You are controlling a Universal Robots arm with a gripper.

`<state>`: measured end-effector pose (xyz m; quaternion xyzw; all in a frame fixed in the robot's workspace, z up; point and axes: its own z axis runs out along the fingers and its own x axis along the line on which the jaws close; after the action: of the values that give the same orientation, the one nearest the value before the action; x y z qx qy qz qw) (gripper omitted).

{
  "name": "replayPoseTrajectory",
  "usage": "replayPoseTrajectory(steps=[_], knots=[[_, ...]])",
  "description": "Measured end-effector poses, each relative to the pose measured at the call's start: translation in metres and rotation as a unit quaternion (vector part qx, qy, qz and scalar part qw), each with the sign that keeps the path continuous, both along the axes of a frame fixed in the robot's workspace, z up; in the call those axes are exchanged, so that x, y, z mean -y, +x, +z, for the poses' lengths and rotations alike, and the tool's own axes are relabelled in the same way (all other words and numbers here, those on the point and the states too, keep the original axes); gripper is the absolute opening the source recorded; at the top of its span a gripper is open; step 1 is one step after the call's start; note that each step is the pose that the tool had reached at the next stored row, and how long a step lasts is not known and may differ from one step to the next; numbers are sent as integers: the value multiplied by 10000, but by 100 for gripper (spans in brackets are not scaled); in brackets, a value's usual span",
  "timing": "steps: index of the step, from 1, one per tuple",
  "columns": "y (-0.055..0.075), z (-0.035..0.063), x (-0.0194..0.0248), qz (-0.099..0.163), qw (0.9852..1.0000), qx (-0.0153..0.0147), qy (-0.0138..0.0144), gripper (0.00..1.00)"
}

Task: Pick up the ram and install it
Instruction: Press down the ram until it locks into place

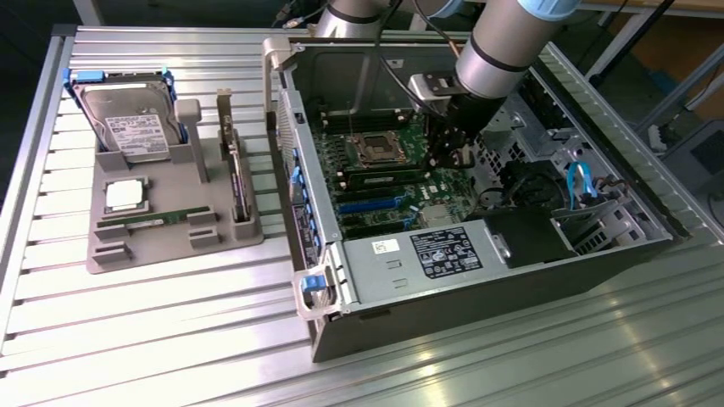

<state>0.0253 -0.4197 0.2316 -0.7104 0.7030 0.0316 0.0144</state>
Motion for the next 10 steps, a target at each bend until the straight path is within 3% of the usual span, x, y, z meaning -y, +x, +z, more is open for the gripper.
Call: replayPoseTrajectory(steps=[5,10], knots=[[0,20,-1,0,10000,1,2,10],[0,128,0,0,10000,0,0,10]])
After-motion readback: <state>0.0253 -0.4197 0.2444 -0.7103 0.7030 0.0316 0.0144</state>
